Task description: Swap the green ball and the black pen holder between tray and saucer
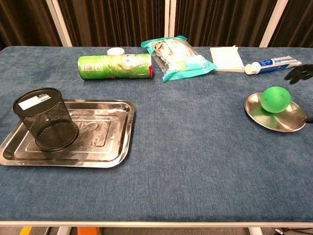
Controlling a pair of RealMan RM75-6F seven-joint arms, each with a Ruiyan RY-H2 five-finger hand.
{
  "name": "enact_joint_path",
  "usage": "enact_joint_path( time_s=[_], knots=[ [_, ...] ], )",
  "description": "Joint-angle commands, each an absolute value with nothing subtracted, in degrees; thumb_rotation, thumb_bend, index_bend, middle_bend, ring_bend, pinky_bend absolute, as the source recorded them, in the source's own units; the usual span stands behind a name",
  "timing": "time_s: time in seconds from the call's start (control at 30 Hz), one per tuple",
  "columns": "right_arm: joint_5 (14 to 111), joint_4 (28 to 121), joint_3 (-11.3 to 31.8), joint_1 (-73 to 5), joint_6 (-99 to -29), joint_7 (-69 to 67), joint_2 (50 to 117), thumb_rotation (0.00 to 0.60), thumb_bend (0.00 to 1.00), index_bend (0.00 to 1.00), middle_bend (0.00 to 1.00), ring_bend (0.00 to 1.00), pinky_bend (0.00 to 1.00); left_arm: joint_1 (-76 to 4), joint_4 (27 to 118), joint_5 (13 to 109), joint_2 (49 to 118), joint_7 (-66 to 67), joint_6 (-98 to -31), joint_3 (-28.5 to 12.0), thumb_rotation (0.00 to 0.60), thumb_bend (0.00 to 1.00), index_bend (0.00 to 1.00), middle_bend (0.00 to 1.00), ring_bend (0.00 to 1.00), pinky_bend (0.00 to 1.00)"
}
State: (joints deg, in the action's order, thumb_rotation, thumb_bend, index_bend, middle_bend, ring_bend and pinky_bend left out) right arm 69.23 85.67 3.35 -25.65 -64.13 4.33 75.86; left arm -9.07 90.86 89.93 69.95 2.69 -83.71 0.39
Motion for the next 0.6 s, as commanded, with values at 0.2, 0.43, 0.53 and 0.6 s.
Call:
enact_joint_path(
  time_s=[0.2,0.43,0.53,0.6],
  knots=[
    [76.6,87.3,-1.2,-10.7,-85.0,0.5,71.3,0.6,0.0,0.0,0.01,0.0,0.05,-5.9,89.4,95.0,69.6,3.4,-89.5,2.8,0.6,0.07,0.09,0.05,0.01,0.22],
    [78.5,82.1,-3.4,-2.4,-93.8,2.4,74.1,0.6,0.03,0.0,0.0,0.0,0.0,-2.8,87.7,94.6,70.5,7.7,-92.5,3.3,0.471,0.07,0.09,0.05,0.01,0.11],
    [79.3,81.4,-3.0,-1.2,-94.7,2.7,74.8,0.6,0.04,0.0,0.0,0.0,0.0,-2.2,88.1,92.0,70.7,7.0,-91.8,2.6,0.338,0.07,0.09,0.04,0.0,0.09],
    [79.5,81.3,-2.6,-0.9,-94.9,2.8,75.0,0.6,0.04,0.0,0.0,0.0,0.0,-2.0,87.9,91.0,70.8,6.7,-91.5,2.2,0.296,0.07,0.09,0.02,0.0,0.09]
  ],
)
